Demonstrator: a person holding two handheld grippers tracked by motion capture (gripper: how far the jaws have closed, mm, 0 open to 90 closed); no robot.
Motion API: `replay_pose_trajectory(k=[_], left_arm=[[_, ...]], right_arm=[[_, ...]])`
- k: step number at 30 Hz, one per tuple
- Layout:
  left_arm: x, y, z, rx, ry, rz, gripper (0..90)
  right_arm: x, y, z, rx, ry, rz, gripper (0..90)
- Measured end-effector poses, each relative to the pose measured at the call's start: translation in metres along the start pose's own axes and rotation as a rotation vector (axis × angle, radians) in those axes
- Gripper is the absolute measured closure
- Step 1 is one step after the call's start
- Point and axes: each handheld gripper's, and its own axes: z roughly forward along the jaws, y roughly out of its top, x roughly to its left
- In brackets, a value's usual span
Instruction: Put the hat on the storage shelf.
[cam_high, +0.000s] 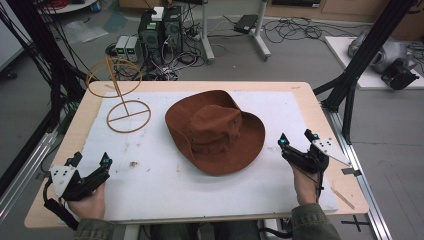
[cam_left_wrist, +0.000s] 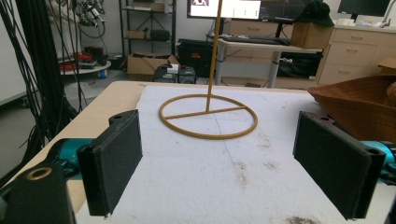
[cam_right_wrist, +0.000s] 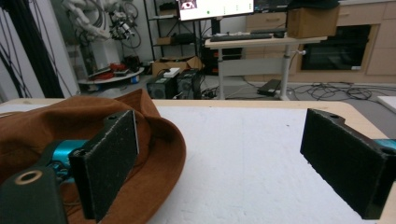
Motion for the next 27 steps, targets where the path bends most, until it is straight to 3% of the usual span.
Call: replay_pose_trajectory(k=[5,9,14,19,27], left_arm=[[0.0,0.0,0.0,-0.002,-0.002,0.004,15.9],[-0.001,0.001,0.001,0.0,-0.009,0.006,15.9],[0.0,0.002,0.0,-0.005,-0.01,0.002,15.9],[0.003,0.003,-0.001,-0.01,0.003,-0.007,15.8],[0.008,0.001,0.0,-0.003,0.012,-0.009,15.8]], right_arm=[[0.01,0.01,0.01,0.017,0.041,-0.035,10.5],[0.03,0.027,0.026,0.047,0.13,-0.097,10.5],[0.055,0.041,0.044,0.095,0.2,-0.181,10.5],[0.074,0.047,0.067,0.209,0.279,-0.199,10.5],[0.097,0.047,0.088,0.338,0.332,-0.254,10.6]])
